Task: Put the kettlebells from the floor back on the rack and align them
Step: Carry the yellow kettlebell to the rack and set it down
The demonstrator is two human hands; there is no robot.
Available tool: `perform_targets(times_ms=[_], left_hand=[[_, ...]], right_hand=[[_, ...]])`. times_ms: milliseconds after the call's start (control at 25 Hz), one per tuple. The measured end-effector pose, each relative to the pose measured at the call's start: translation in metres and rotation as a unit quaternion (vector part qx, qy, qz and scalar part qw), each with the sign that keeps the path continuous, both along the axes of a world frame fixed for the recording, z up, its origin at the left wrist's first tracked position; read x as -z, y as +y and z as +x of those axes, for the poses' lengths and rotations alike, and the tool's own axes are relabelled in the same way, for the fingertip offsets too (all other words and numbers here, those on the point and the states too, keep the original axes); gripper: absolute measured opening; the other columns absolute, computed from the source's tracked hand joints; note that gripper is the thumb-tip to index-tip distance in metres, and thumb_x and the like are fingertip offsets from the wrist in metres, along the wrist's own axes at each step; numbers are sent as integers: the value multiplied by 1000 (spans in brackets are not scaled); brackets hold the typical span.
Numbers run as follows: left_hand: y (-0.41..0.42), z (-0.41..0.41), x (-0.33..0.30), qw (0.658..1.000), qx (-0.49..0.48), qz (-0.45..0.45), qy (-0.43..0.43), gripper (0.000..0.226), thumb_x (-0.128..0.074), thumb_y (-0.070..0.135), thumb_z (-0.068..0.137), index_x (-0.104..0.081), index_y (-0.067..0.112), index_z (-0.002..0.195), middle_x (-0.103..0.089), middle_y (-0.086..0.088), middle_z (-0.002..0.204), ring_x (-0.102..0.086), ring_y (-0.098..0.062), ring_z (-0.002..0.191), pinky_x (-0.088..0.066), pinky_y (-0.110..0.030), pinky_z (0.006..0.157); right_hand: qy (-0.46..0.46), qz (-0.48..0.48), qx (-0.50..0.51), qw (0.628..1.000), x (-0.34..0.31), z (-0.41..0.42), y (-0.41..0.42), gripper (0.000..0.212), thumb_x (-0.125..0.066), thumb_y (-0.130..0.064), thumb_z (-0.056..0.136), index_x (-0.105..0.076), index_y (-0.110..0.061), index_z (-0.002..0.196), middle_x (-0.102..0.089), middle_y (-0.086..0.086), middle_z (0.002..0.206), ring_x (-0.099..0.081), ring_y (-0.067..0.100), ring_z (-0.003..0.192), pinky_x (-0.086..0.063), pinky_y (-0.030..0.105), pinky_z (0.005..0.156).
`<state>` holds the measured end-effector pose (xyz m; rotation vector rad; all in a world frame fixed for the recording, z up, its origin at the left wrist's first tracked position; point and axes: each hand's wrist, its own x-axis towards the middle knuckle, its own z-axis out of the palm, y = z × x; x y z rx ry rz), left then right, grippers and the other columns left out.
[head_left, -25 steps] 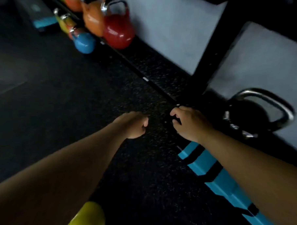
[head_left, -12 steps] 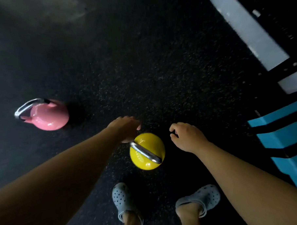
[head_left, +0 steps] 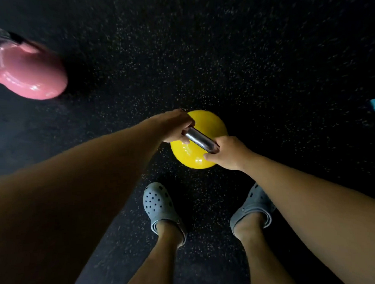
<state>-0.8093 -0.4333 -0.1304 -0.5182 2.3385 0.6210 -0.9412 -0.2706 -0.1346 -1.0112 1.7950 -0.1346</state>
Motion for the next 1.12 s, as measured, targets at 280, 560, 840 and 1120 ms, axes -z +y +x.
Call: perform_targets(times_ms=[280, 560, 840, 1120], left_hand=[[-6, -35, -46, 991, -101, 75, 45, 14, -70, 28, 74, -65, 31, 87, -61, 11, 68, -58, -3, 60, -41, -21, 50], [-54, -173, -162, 986, 4, 59, 156, 15, -66, 33, 69, -67, 25, 81, -62, 8, 63, -56, -6, 56, -39, -20, 45], [-118, -380, -301, 958, 170, -19, 231, 18, -67, 33, 73, -65, 16, 77, -69, -3, 73, -64, -22, 66, -45, -28, 51], [-164, -548, -355, 901, 251, -59, 349, 28, -62, 32, 72, -41, 23, 57, -68, -13, 71, -65, -38, 68, -37, -31, 51]], right_hand=[[84, -36, 21, 996, -55, -52, -32, 28, -73, -36, 63, -69, -10, 72, -66, 8, 68, -62, 27, 67, -41, 28, 54], [191, -115, 132, 966, -173, -158, -51, 23, -67, -36, 55, -58, -14, 55, -49, -4, 47, -51, 21, 47, -28, 18, 37], [292, -193, 256, 901, -289, -311, -92, 27, -70, -34, 62, -74, -11, 75, -70, 14, 66, -67, 34, 67, -50, 33, 52], [391, -187, 301, 849, -357, -451, -129, 28, -66, -35, 70, -73, -16, 89, -73, 13, 79, -69, 35, 79, -56, 36, 64]])
